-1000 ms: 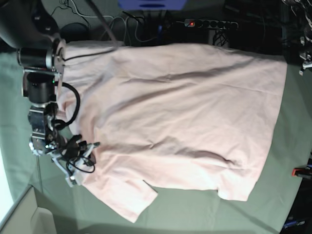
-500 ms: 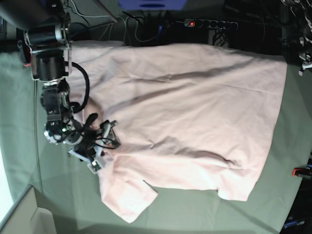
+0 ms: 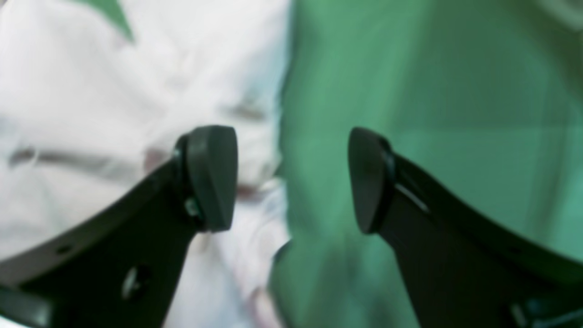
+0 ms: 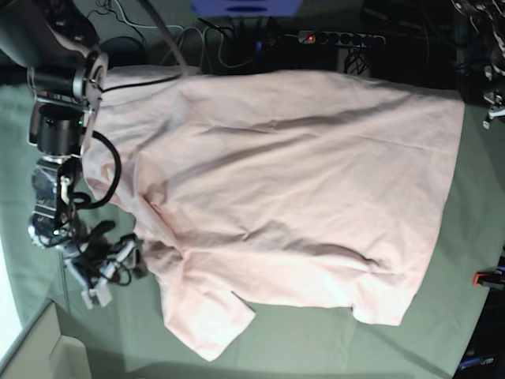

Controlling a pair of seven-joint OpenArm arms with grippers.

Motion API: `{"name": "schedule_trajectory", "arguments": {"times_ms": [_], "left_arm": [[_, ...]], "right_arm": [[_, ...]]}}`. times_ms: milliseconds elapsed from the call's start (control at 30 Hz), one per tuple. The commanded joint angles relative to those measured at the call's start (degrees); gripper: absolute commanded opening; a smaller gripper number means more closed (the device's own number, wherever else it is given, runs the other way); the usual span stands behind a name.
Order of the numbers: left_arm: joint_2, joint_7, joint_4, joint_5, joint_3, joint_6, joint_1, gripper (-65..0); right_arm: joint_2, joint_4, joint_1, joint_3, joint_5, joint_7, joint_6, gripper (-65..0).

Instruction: Layout the t-shirt on the table in an organized manner, then fold the t-shirt properly

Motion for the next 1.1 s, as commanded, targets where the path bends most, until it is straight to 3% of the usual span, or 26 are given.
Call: {"name": "schedule_trajectory", "arguments": {"times_ms": [0, 667, 967, 1067], "left_arm": [[-0.9, -1.2, 0.9, -0.4, -0.4, 0.1, 0.2, -59.8], [-0.9, -1.2, 0.9, -0.4, -0.4, 0.1, 0.1, -59.8], [-0.9, -1.2, 0.9, -0.6, -0.7, 0.0, 0.2, -59.8], [-0.9, -1.2, 0.9, -0.6, -0.7, 0.0, 0.3, -59.8]], "right_arm": [[0.6, -0.6, 2.0, 0.1, 0.9, 0.9, 1.5, -27.3], [-0.5, -1.7, 2.1, -1.7, 0.9, 1.3, 1.5, -27.6], [-1.4, -6.2, 2.7, -2.2, 0.6, 5.2, 1.5, -28.0], [-1.4, -9.1, 3.9, -2.0, 0.6, 5.3, 1.5, -31.8]]}}
